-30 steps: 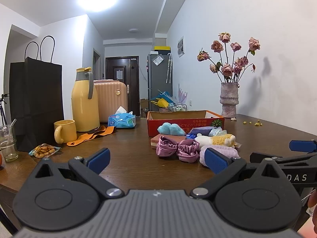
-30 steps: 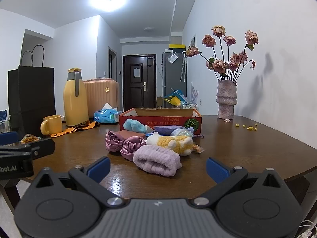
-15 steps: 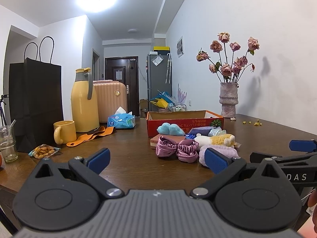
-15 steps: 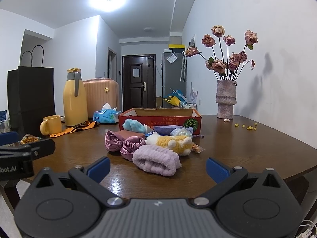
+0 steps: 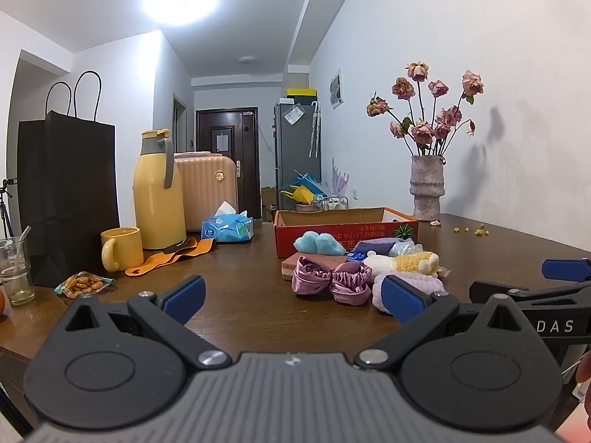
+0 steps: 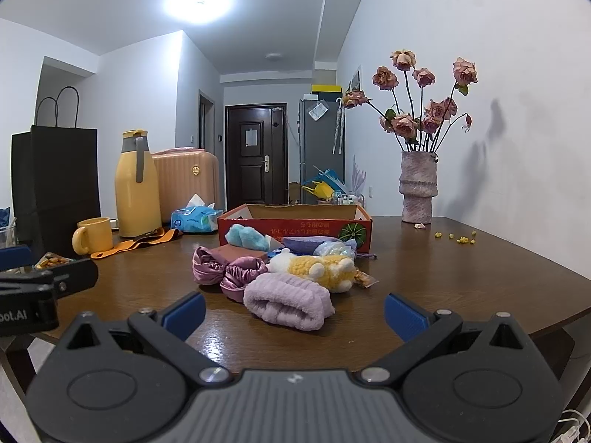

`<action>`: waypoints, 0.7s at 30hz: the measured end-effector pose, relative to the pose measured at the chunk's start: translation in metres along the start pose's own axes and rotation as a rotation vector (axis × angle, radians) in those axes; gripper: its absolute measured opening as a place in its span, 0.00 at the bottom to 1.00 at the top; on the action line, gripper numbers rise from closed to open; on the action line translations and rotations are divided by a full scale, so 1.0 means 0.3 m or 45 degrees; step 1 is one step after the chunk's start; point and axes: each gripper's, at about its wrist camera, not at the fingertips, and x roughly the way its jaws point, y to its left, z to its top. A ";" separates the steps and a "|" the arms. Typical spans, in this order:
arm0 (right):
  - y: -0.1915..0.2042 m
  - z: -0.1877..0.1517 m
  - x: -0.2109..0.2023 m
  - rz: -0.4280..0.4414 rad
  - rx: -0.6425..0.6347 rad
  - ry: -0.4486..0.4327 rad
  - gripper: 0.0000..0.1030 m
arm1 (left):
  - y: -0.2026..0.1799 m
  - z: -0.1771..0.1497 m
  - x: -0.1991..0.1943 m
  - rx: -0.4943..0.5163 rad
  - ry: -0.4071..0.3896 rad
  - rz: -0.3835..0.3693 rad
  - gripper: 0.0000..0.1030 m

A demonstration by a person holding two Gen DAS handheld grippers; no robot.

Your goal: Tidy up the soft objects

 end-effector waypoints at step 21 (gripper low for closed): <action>-0.001 -0.001 0.001 -0.008 0.001 0.001 1.00 | -0.013 -0.003 -0.007 0.027 -0.003 -0.014 1.00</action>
